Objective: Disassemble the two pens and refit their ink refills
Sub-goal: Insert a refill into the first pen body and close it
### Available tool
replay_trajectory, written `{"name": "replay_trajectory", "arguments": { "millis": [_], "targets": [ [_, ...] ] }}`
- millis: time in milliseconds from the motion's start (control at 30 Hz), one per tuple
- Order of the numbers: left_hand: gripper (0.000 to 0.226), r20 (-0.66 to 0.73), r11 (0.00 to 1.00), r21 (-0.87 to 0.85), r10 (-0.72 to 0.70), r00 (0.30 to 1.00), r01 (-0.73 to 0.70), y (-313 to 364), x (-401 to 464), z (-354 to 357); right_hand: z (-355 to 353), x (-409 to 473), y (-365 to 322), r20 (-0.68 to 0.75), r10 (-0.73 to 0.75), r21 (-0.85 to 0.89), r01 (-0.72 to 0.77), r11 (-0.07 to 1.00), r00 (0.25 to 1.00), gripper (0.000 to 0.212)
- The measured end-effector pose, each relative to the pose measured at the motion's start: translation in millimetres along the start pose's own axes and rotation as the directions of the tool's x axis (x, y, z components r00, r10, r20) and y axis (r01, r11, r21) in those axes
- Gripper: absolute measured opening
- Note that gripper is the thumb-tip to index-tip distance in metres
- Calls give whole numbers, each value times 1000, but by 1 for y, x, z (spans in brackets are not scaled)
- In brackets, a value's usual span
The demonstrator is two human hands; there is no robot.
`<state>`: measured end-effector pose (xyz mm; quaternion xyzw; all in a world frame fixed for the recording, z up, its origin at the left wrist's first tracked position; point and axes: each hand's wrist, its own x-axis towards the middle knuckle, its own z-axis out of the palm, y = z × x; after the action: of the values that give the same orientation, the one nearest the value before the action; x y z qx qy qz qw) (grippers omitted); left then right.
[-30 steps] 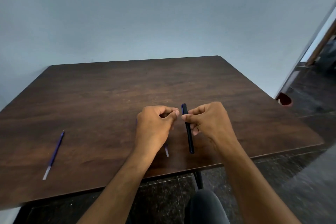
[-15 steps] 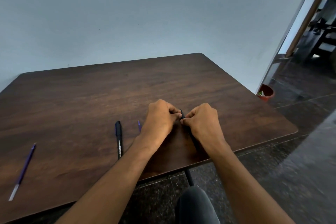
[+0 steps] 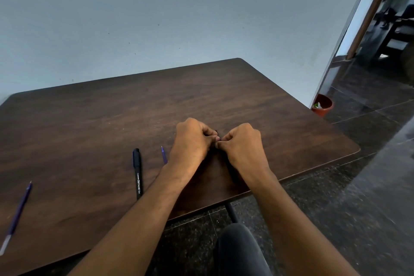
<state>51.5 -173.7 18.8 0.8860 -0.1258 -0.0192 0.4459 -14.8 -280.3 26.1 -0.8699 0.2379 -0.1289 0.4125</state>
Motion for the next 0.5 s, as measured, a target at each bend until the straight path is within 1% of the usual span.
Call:
{"name": "replay_trajectory", "arguments": {
  "millis": [133,233,300,367,500],
  "targets": [
    [3,-22,999,-6,32,999,-32,1,-6,-9,-3,-3,-1,-13,-8,12,8,1000,1000,22],
    [4,-71,998,38,52,996,-49,-2,-15,-25,-2,-5,-6,-45,-58,23,59,998,997,14],
    [4,-152,999,46,35,988,-28,-9,-21,-41,3,-7,-13,-73,-95,16,97,995,993,13],
    [6,-252,999,32,2,968,6,-20,-27,-61,11,-11,-23,-70,-142,11,143,990,987,19],
    [7,-433,996,-91,-62,899,25,-50,-50,-105,34,-21,-47,40,-194,22,193,981,980,27]
  ]
}}
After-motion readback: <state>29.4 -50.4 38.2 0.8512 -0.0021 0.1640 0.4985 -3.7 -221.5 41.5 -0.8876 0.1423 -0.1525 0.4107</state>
